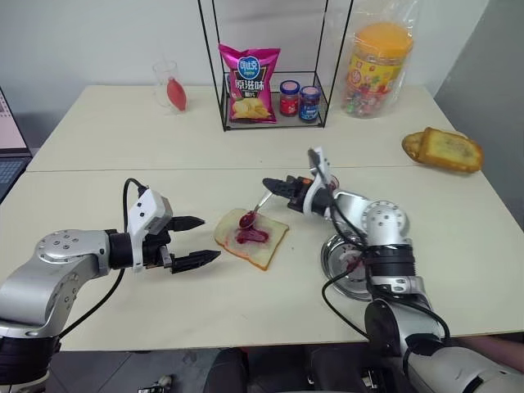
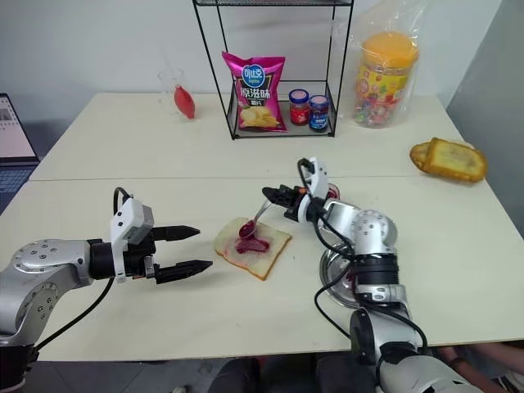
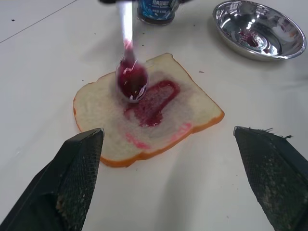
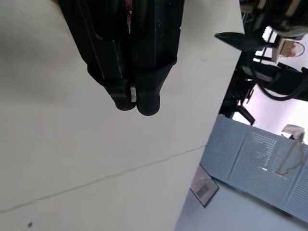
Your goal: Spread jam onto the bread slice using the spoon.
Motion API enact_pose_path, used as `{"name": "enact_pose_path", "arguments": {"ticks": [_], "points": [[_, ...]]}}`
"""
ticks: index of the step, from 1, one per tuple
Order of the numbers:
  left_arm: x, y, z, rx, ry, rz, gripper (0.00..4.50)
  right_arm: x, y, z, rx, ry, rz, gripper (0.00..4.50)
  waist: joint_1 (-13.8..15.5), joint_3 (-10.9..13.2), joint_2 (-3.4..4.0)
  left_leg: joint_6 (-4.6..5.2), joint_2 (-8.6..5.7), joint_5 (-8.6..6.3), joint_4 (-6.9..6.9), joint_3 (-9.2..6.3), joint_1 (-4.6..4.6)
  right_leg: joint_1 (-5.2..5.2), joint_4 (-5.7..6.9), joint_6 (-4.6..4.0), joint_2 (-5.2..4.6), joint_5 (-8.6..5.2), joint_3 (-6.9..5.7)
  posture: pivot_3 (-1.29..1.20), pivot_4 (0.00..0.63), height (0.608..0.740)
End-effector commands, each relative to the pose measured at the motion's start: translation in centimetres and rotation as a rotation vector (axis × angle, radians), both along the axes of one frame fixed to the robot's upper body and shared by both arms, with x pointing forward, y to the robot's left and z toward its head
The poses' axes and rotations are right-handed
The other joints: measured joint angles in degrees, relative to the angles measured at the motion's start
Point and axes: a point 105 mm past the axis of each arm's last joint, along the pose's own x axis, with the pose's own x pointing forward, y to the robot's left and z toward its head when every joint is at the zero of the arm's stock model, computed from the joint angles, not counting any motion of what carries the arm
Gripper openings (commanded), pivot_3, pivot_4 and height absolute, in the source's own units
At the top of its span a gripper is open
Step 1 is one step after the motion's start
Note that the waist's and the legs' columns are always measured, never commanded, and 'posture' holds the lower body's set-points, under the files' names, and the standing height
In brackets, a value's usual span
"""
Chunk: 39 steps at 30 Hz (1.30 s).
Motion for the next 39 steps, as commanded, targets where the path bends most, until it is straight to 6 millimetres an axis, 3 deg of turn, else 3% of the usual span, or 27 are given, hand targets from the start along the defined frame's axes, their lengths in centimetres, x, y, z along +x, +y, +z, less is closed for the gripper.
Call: {"name": "enact_pose_path", "arguments": {"ticks": [1,14,23,28,39], "points": [[-0.2,-0.2,0.7,0.006,-0.044,-0.012,4.50,0.4,-0.2,0.5,-0.014,-0.045,0.003,0.07,0.2,0.0,0.00,0.00,-0.02,0.00,0.00,0.00,-0.01,0.00,0.00,0.00,-0.03,0.00,-0.01,0.00,0.150,0.740],[-0.1,-0.5,0.6,-0.002,-0.046,-0.017,4.50,-0.5,-5.0,-0.7,-0.082,-0.040,-0.034,0.07,0.5,0.0,-0.01,0.00,-0.05,0.00,0.04,-0.06,0.01,0.06,0.01,0.02,-0.06,0.01,-0.09,0.00,0.150,0.740],[0.2,-0.7,0.8,-0.002,-0.050,-0.027,4.50,-0.3,-7.0,0.6,-0.096,-0.068,-0.060,0.07,0.5,0.0,-0.02,0.00,-0.06,0.00,0.06,-0.03,0.02,0.08,0.00,0.05,-0.06,0.03,-0.03,0.00,0.150,0.740],[0.3,-0.8,0.7,-0.002,-0.050,-0.027,4.50,-0.7,-7.0,2.5,-0.076,-0.107,-0.039,0.07,0.5,0.0,-0.02,0.00,-0.05,0.00,0.05,-0.02,0.02,0.06,0.01,0.05,-0.05,0.03,-0.03,0.00,0.150,0.740],[0.6,-0.9,1.1,-0.001,-0.059,-0.043,4.50,-3.2,-4.1,6.2,0.031,-0.182,0.073,0.07,0.2,0.0,-0.02,0.00,-0.01,0.00,0.04,-0.04,0.01,0.04,0.02,0.05,-0.01,0.03,-0.03,0.00,0.150,0.740]]}}
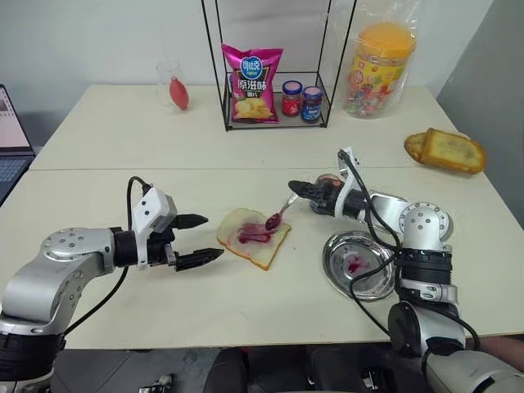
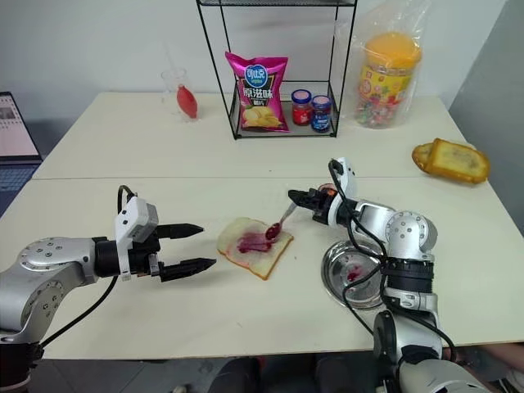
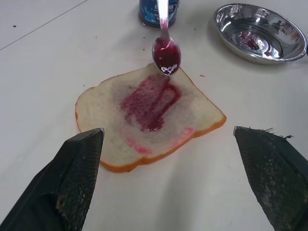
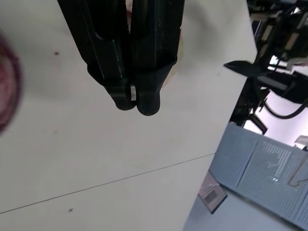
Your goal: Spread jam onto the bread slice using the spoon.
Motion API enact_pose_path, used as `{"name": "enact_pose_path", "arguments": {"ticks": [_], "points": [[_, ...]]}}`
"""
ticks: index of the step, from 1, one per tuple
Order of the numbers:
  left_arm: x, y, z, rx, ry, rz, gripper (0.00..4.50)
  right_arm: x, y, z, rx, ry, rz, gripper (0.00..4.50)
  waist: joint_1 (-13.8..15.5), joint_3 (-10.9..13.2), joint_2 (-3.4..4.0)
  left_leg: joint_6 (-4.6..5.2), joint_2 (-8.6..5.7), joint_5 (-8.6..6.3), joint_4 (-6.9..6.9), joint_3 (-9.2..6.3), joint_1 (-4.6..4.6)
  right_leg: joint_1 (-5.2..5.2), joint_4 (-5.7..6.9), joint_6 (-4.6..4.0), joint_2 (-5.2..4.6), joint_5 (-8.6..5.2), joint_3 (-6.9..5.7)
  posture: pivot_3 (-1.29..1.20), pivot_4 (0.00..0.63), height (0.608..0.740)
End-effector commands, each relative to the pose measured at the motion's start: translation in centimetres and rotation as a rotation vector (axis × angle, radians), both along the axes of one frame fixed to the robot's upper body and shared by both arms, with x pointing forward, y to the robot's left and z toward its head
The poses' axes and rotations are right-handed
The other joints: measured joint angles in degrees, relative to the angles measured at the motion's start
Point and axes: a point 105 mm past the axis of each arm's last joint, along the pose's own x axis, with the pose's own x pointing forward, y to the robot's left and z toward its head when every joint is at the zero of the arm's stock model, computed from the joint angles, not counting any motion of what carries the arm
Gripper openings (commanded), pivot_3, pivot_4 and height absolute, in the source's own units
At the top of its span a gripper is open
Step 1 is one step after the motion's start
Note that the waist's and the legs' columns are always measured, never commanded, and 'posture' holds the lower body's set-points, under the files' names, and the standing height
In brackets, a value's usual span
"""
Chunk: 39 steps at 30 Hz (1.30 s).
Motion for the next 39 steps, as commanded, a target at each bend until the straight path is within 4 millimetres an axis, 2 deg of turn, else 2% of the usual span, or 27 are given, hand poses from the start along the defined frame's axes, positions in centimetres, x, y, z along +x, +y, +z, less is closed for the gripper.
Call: {"name": "enact_pose_path", "arguments": {"ticks": [1,7,12,14,16,19,22,27,32,34,39], "points": [[0.2,-0.4,1.0,0.003,-0.037,-0.034,4.50,-1.0,0.3,3.3,0.052,-0.095,0.031,0.07,0.0,0.0,0.00,0.00,0.00,0.00,0.00,0.00,0.00,0.00,0.00,0.00,0.00,0.00,0.00,0.00,0.150,0.740],[1.2,-0.6,2.0,0.032,-0.064,-0.091,4.50,-1.9,-0.4,5.5,0.079,-0.153,0.025,0.07,0.1,0.0,0.00,0.00,-0.02,0.00,0.01,-0.06,-0.03,0.01,0.00,0.00,0.00,0.00,-0.10,0.00,0.150,0.740],[2.7,-3.2,3.1,0.046,-0.105,-0.244,4.50,-2.5,-3.5,7.6,0.054,-0.246,-0.076,0.07,0.3,0.0,0.00,0.00,-0.06,0.00,0.02,-0.06,-0.08,0.01,0.00,0.00,-0.02,0.00,-0.13,0.00,0.150,0.740],[3.6,-5.2,3.6,0.037,-0.131,-0.327,4.50,-3.3,-5.5,7.7,-0.012,-0.284,-0.136,0.07,0.8,0.0,0.02,0.00,-0.08,0.00,0.02,-0.04,-0.09,0.00,-0.04,0.00,-0.03,0.00,-0.11,0.00,0.150,0.740],[3.8,-6.4,3.7,0.037,-0.136,-0.385,4.50,-3.8,-6.7,7.6,-0.032,-0.289,-0.176,0.07,1.3,0.0,0.01,0.01,-0.06,0.00,0.03,-0.01,-0.09,0.02,-0.06,0.01,-0.01,0.00,-0.07,0.00,0.150,0.740],[3.6,-8.4,3.5,0.040,-0.131,-0.504,4.50,-4.8,-9.4,6.8,-0.057,-0.281,-0.276,0.07,1.2,0.0,0.01,0.01,-0.06,0.00,0.02,0.01,-0.09,0.00,-0.04,0.01,-0.01,0.00,-0.03,0.00,0.150,0.740],[3.3,-10.2,3.1,0.042,-0.122,-0.609,4.50,-6.8,-12.7,5.0,-0.088,-0.239,-0.414,0.07,1.5,0.0,0.01,0.02,-0.03,0.00,-0.04,-0.01,-0.11,-0.01,-0.06,0.01,0.01,-0.01,-0.04,0.00,0.150,0.740],[2.6,-11.9,2.1,0.027,-0.104,-0.705,4.50,-9.2,-15.7,2.7,-0.112,-0.155,-0.558,0.07,1.4,0.0,0.02,0.02,-0.09,0.00,0.02,0.13,-0.10,0.00,-0.03,0.03,-0.02,-0.01,0.14,0.00,0.150,0.740],[2.2,-12.4,0.8,0.049,-0.108,-0.746,4.50,-10.4,-17.0,0.2,-0.127,-0.089,-0.614,0.07,0.9,0.0,0.04,0.08,-0.03,0.03,0.05,0.10,0.05,0.09,-0.01,0.25,0.09,-0.10,0.17,0.00,0.150,0.740],[2.4,-12.7,0.6,0.047,-0.110,-0.742,4.50,-10.4,-17.1,-1.1,-0.080,-0.060,-0.632,0.07,0.8,0.0,0.04,0.18,-0.03,0.10,0.06,0.14,0.07,0.09,0.01,0.30,0.11,-0.06,0.23,0.00,0.150,0.740],[2.3,-13.1,0.5,0.041,-0.109,-0.747,4.50,-8.8,-17.3,-2.9,0.036,-0.056,-0.687,0.07,0.8,0.0,0.04,0.43,-0.06,0.26,0.11,0.17,0.13,0.16,-0.04,0.42,0.11,0.19,0.27,0.00,0.150,0.740]]}}
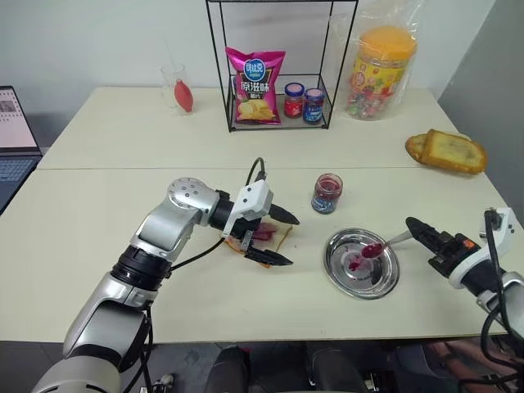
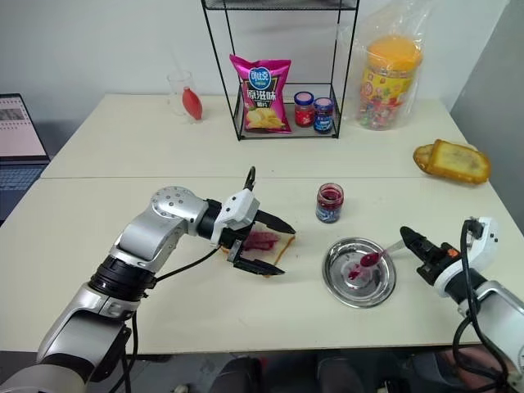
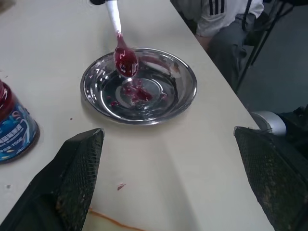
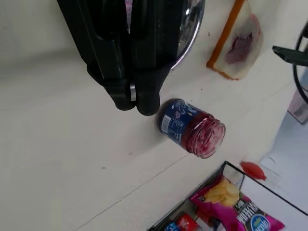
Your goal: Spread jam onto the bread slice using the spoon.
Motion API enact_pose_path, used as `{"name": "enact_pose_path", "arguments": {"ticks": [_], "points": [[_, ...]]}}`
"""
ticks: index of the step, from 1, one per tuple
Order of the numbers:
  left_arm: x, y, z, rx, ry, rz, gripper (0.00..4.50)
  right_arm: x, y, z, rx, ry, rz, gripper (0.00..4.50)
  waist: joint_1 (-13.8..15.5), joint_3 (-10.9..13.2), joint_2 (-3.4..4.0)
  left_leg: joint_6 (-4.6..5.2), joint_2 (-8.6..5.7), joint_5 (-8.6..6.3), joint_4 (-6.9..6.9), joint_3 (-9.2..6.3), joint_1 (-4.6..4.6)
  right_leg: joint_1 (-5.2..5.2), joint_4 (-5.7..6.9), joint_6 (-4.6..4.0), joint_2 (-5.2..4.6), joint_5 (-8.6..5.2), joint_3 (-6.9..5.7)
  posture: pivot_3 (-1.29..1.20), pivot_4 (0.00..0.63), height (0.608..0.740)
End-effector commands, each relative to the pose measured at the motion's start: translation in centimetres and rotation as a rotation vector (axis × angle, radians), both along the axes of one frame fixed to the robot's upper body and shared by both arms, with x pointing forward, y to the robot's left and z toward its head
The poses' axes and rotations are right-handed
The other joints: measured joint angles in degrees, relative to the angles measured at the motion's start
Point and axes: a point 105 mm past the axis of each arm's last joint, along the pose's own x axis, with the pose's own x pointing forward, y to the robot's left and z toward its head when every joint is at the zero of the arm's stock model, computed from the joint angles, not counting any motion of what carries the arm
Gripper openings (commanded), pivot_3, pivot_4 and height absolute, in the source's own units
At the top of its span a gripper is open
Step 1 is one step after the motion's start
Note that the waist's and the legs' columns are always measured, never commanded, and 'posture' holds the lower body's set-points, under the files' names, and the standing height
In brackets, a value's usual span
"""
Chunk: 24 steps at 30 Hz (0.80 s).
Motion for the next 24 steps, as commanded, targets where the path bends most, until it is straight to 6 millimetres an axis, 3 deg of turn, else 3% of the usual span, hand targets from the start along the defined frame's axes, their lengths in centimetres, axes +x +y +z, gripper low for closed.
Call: {"name": "enact_pose_path", "arguments": {"ticks": [1,7,13,24], "points": [[-0.2,-0.1,0.5,-0.009,-0.030,-0.013,4.50,1.2,-0.1,-0.1,0.042,-0.073,-0.029,0.07,0.0,0.0,0.00,0.06,0.00,0.04,0.00,0.01,0.00,0.00,0.00,0.00,0.00,0.04,0.01,0.00,0.150,0.740],[-0.1,0.4,0.3,-0.006,-0.029,0.000,4.50,0.8,0.1,-2.0,0.043,-0.053,-0.022,0.07,0.5,0.0,0.03,0.14,0.01,0.08,-0.03,-0.01,-0.01,-0.02,0.00,-0.03,0.00,0.06,-0.03,0.00,0.150,0.740],[-0.1,0.7,0.1,-0.002,-0.026,0.011,4.50,0.1,-0.4,-2.3,0.069,-0.053,-0.018,0.07,0.7,0.0,0.03,0.13,0.00,0.08,-0.01,-0.01,-0.05,-0.02,-0.04,-0.03,-0.02,0.06,-0.04,0.00,0.150,0.740],[0.1,0.7,0.1,-0.007,-0.031,0.016,4.50,1.1,-1.1,-3.1,0.095,-0.043,-0.071,2.24,0.7,0.0,0.03,0.14,0.00,0.09,-0.03,0.00,0.34,0.35,-0.04,-0.04,-0.01,0.07,-0.02,0.00,0.150,0.740]]}}
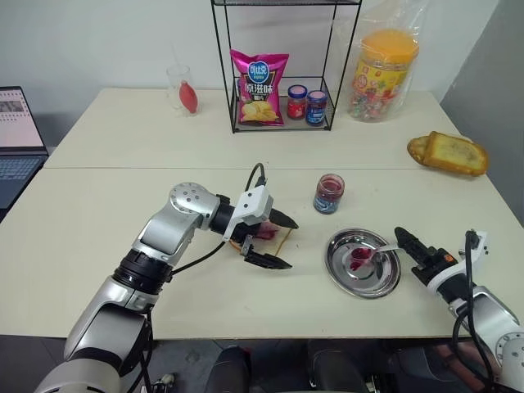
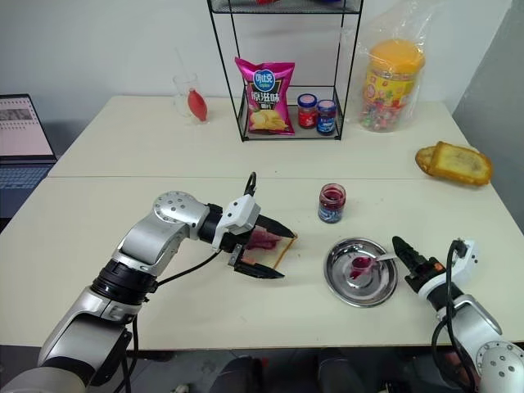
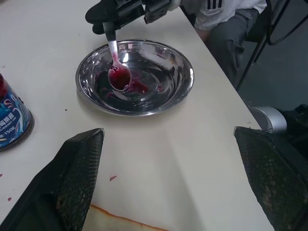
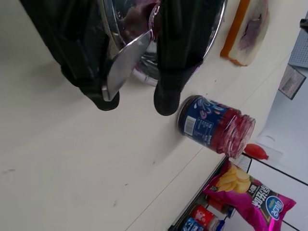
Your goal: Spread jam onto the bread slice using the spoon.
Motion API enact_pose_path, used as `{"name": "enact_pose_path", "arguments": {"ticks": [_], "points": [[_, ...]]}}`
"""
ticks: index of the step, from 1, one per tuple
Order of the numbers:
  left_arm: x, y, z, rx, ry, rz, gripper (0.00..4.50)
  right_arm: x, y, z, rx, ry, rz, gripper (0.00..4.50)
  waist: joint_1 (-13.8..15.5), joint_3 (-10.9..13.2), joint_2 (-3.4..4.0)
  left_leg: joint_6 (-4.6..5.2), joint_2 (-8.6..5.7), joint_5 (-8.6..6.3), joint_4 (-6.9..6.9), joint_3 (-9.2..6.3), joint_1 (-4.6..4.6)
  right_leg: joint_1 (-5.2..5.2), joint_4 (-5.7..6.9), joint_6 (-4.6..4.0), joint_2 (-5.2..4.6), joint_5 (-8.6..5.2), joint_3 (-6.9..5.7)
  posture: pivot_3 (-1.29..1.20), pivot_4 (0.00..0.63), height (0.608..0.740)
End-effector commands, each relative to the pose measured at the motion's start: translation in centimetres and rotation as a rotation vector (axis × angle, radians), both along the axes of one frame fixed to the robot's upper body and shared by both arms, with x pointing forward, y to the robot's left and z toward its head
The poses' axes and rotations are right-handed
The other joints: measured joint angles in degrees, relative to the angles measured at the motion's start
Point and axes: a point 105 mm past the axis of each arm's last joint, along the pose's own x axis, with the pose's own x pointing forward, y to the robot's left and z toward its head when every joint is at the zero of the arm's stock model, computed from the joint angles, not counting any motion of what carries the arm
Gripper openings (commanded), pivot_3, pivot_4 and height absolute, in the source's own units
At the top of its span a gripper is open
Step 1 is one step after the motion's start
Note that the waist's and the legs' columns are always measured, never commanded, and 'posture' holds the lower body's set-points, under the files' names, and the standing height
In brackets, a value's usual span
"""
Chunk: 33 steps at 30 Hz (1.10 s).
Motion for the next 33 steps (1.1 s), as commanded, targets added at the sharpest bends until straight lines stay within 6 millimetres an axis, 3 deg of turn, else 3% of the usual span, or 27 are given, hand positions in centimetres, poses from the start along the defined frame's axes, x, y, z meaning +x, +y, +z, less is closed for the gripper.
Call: {"name": "enact_pose_path", "arguments": {"ticks": [1,12,21,26,29,33], "points": [[0.1,0.2,0.8,-0.020,-0.033,0.006,4.50,0.2,-0.4,1.0,0.014,-0.049,-0.016,2.42,0.0,0.0,0.00,0.00,0.00,0.00,0.00,-0.01,0.01,0.03,-0.01,0.00,0.00,0.00,-0.01,0.00,0.150,0.740],[0.1,0.2,1.0,-0.026,-0.035,0.016,4.50,0.5,-0.8,1.5,-0.018,-0.054,0.002,4.48,0.0,0.0,0.00,0.00,0.00,0.00,-0.01,0.00,0.08,0.09,-0.01,0.00,0.00,0.00,0.00,0.00,0.150,0.740],[0.1,0.5,1.1,-0.023,-0.037,0.027,4.50,0.6,-0.7,1.5,-0.036,-0.047,0.030,4.48,0.0,0.0,0.00,0.00,0.00,0.00,-0.01,0.01,0.11,0.11,-0.01,0.00,0.00,0.00,0.01,0.00,0.150,0.740],[0.8,1.6,1.5,-0.016,-0.048,0.087,4.50,-0.7,-3.4,1.1,-0.133,0.006,-0.019,4.48,0.0,0.0,0.00,0.00,0.00,0.00,-0.02,0.00,0.10,0.11,-0.02,0.00,-0.01,-0.01,0.01,0.00,0.150,0.740],[1.2,2.8,2.2,-0.033,-0.038,0.148,4.50,-1.6,-6.1,2.1,-0.243,0.026,-0.061,4.48,0.0,0.0,0.00,0.00,-0.01,0.00,-0.01,0.05,0.10,0.11,-0.04,0.00,-0.02,-0.01,0.04,0.00,0.150,0.740],[2.3,5.0,2.8,-0.033,-0.039,0.285,4.50,-1.4,-6.9,4.8,-0.429,-0.013,-0.001,4.48,-0.4,0.0,-0.01,0.00,0.01,0.00,-0.05,0.20,0.30,0.19,-0.02,0.01,-0.02,-0.01,0.17,0.00,0.150,0.740]]}}
